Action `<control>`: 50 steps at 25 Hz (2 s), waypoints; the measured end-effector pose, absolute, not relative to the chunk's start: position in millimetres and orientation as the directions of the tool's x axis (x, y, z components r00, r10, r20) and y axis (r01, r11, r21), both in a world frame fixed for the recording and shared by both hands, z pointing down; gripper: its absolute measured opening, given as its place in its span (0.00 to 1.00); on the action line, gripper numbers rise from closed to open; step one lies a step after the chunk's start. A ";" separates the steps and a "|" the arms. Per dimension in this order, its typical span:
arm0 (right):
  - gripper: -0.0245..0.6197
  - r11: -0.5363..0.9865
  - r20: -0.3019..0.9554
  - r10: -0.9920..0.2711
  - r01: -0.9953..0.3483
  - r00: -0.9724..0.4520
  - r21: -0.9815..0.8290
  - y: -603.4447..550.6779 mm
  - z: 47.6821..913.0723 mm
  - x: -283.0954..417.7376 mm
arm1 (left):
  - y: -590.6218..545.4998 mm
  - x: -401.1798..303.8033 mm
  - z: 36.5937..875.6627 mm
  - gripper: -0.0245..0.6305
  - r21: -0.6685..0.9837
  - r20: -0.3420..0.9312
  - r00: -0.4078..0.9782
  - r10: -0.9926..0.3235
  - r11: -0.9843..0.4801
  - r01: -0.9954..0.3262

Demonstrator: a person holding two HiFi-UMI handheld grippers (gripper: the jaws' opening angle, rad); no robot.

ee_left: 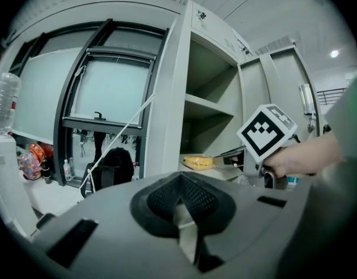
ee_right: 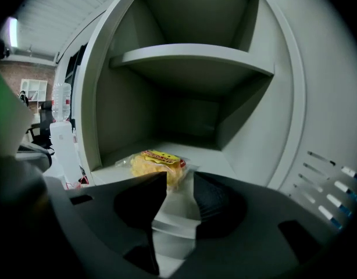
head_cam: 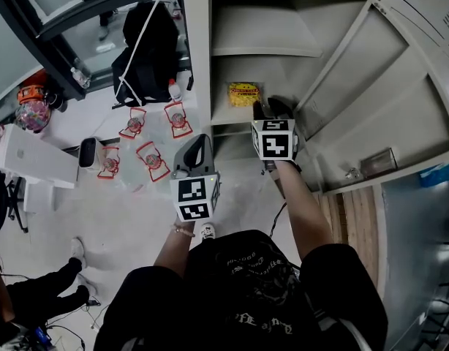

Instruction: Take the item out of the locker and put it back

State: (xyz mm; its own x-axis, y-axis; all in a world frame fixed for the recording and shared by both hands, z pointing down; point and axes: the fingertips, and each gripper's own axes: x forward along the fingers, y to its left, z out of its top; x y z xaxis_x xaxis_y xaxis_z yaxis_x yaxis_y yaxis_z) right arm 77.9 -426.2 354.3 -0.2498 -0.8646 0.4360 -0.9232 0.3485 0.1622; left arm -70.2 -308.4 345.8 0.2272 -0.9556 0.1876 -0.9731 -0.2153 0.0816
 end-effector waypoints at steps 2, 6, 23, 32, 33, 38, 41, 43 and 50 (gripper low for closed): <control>0.28 0.364 0.416 -0.865 -0.921 -0.279 0.140 -420.2 347.8 76.9 | -307.0 -69.3 344.2 0.05 0.077 0.186 0.227 -0.956 -0.216 -0.973; 0.29 0.387 0.384 -0.868 -0.913 -0.314 0.129 -406.2 336.6 75.7 | -302.7 -68.2 341.2 0.05 0.078 0.181 0.226 -0.957 -0.215 -0.974; 0.29 0.432 0.193 -0.889 -0.900 -0.415 0.053 -313.2 292.5 76.7 | -266.3 -53.5 322.4 0.05 0.086 0.119 0.236 -0.964 -0.227 -0.970; 0.29 0.411 0.151 -0.901 -0.912 -0.406 0.004 -269.7 298.7 90.8 | -239.3 -49.2 309.2 0.05 0.067 0.073 0.255 -0.964 -0.250 -0.966; 0.29 0.412 0.152 -0.901 -0.911 -0.407 0.006 -264.9 302.3 91.1 | -236.7 -49.8 309.7 0.05 0.068 0.071 0.256 -0.964 -0.251 -0.966; 0.29 0.404 0.162 -0.903 -0.915 -0.399 0.001 -237.7 322.6 98.5 | -221.9 -48.2 317.2 0.05 0.085 0.068 0.272 -0.960 -0.266 -0.960; 0.29 0.393 0.169 -0.907 -0.920 -0.386 0.004 -225.5 331.5 102.0 | -214.2 -47.0 324.4 0.05 0.083 0.074 0.292 -0.953 -0.286 -0.955; 0.29 0.382 0.174 -0.911 -0.924 -0.375 0.010 -218.4 336.5 104.9 | -209.0 -46.2 331.1 0.05 0.082 0.080 0.310 -0.947 -0.304 -0.949; 0.29 0.333 0.206 -0.924 -0.943 -0.321 0.025 -197.9 352.0 117.2 | -197.6 -50.2 346.3 0.05 0.103 0.096 0.318 -0.943 -0.309 -0.946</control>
State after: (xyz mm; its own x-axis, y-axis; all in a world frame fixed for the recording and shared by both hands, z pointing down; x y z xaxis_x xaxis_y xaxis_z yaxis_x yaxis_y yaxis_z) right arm 117.2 -197.9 352.0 -0.3210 -0.9243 0.2063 -0.9426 0.3330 0.0251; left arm -50.2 -197.6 346.3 0.3184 -0.9431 0.0960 -0.9455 -0.3087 0.1032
